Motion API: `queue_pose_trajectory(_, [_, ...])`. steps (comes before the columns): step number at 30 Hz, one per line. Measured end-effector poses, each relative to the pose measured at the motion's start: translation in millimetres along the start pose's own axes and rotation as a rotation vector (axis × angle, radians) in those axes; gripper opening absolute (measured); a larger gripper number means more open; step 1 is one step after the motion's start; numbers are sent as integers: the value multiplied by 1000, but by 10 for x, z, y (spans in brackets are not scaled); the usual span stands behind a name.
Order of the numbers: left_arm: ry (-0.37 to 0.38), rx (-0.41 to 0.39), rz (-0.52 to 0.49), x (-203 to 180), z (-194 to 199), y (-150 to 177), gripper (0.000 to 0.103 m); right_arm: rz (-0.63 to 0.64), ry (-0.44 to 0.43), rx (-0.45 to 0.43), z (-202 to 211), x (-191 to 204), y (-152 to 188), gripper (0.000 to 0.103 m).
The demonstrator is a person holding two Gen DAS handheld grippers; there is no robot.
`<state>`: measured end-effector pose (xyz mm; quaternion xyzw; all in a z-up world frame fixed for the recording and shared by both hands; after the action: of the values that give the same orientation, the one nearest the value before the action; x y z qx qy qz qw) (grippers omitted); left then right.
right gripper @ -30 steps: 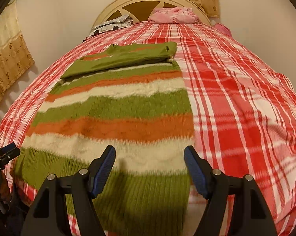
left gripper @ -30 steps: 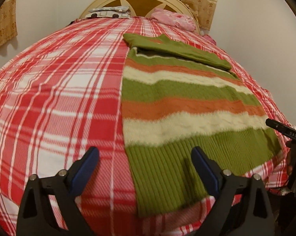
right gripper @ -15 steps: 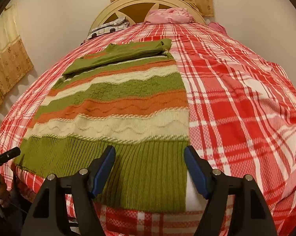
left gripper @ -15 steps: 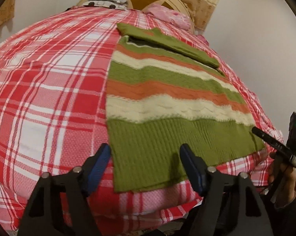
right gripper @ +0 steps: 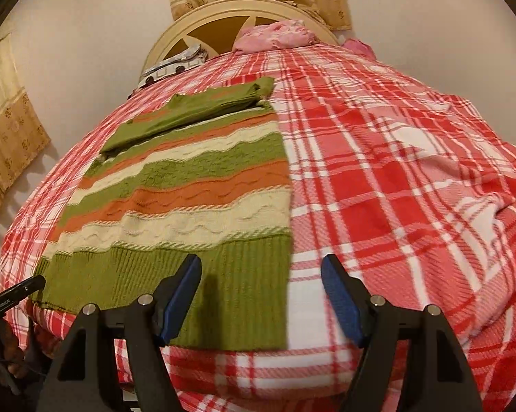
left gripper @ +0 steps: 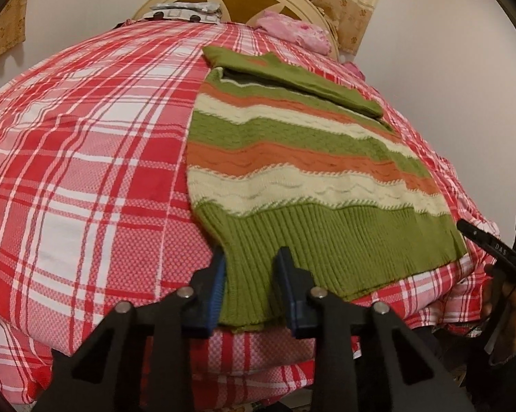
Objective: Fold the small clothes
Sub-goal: 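Close the left gripper on the ribbed hem while the right tool approaches it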
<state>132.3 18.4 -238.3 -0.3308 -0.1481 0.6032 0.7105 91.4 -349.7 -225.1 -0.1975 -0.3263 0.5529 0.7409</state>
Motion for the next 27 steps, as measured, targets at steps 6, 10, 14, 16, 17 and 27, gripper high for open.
queue_pose_trajectory(6, [-1,-7,5,5,-19,-5,29,-16,22,14,40,-134,36,73])
queue_pose_trajectory(10, [7,-16,8,-5,-38,-13,42,16,-14,25,51,4,74,73])
queue_pose_trajectory(14, [25,-23,-10,-68,-50,-18,57,26,-48,50,-22,147,108,62])
queue_pose_trajectory(16, [41,-24,-24,-104,-65,-22,66,30,-62,59,-35,196,126,55])
queue_pose_trajectory(17, [42,-24,-32,-117,-67,-23,67,32,-63,59,-36,209,131,54])
queue_pose_trajectory(27, [67,-27,17,32,-68,-15,26,-5,-140,93,-43,252,163,26])
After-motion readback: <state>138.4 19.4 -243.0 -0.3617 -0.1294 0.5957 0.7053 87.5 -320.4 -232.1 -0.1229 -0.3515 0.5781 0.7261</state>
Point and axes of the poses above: each gripper's, at about its wrist camera, not at the fingertips, and z roughly against the way its jaws point, x to its left, y to its underside, the point moved 6 cm from there along -z, roughly the way its jaws point, and after that the axes turned 7 degrees about -z, right-handed, at the moved point
